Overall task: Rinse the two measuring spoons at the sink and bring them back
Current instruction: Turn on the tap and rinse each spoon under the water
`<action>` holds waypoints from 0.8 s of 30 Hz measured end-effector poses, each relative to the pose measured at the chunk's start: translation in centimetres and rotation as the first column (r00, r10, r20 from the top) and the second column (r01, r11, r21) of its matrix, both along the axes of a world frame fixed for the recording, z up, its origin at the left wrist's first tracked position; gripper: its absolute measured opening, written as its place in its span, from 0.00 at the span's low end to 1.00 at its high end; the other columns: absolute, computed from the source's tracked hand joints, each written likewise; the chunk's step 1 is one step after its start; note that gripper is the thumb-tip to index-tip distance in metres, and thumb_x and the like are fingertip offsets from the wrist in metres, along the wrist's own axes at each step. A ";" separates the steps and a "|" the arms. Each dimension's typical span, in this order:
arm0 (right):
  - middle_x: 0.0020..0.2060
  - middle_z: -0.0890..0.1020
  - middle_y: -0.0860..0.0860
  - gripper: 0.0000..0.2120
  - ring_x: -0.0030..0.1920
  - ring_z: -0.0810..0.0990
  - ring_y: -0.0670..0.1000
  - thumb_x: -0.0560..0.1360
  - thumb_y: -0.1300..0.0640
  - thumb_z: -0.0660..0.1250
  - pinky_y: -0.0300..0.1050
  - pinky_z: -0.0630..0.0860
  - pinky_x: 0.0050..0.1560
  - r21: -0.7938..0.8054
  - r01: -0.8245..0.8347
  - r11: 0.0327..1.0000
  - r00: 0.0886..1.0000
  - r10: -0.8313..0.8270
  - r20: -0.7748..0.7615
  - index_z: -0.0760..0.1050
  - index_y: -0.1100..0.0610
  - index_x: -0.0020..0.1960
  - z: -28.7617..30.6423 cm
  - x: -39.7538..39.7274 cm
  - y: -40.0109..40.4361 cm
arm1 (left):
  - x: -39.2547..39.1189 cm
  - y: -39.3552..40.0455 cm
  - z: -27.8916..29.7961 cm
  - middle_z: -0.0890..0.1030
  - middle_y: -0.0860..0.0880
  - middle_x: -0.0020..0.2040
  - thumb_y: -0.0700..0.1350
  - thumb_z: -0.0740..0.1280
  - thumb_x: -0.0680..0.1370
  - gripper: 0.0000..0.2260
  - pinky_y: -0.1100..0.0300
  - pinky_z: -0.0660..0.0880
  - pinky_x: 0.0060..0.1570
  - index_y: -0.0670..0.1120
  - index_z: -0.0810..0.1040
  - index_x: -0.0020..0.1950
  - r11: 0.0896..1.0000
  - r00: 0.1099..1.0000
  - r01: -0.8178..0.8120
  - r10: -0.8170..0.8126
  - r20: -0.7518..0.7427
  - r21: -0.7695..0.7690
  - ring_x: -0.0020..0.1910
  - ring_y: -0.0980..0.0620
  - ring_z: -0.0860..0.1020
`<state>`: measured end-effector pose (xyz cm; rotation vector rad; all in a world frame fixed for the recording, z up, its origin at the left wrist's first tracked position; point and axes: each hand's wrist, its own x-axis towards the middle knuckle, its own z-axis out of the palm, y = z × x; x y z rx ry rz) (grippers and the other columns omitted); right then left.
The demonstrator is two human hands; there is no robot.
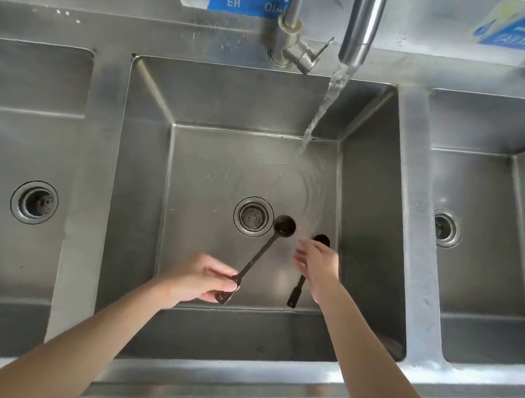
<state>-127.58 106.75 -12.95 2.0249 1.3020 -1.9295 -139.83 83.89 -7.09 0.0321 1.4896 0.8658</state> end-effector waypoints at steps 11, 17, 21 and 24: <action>0.42 0.87 0.57 0.09 0.47 0.87 0.59 0.79 0.54 0.73 0.50 0.83 0.51 0.009 -0.390 0.921 0.861 0.361 0.357 0.84 0.61 0.53 -9.2 4.8 1.9 | 2.1 1.8 -2.9 0.88 0.44 0.50 0.38 0.74 0.75 0.15 0.59 0.83 0.48 0.42 0.83 0.61 0.969 0.972 -0.232 0.227 -0.067 -0.079 0.47 0.51 0.86; 0.50 0.88 0.59 0.08 0.53 0.86 0.61 0.78 0.56 0.74 0.51 0.82 0.56 0.034 -0.459 0.888 0.830 0.415 0.373 0.85 0.60 0.53 -10.9 5.2 3.1 | 2.8 4.7 -3.5 0.86 0.40 0.55 0.37 0.72 0.76 0.15 0.59 0.83 0.48 0.40 0.81 0.63 0.950 0.952 -0.298 0.290 -0.097 -0.093 0.49 0.48 0.85; 0.50 0.87 0.60 0.06 0.53 0.86 0.61 0.79 0.57 0.73 0.55 0.82 0.59 0.010 -0.459 0.889 0.848 0.434 0.304 0.84 0.60 0.51 -10.6 5.2 3.6 | 3.2 6.0 -2.9 0.86 0.39 0.55 0.37 0.73 0.76 0.15 0.57 0.83 0.49 0.40 0.81 0.62 0.935 0.935 -0.344 0.331 -0.131 -0.093 0.48 0.46 0.85; 0.52 0.86 0.62 0.01 0.54 0.86 0.63 0.80 0.61 0.71 0.56 0.84 0.54 -0.008 -0.348 0.938 0.930 0.346 0.126 0.80 0.60 0.50 -8.6 4.4 3.9 | 3.2 6.7 -1.9 0.86 0.40 0.52 0.36 0.73 0.75 0.13 0.58 0.84 0.46 0.41 0.83 0.60 0.916 0.914 -0.393 0.381 -0.138 -0.076 0.46 0.47 0.85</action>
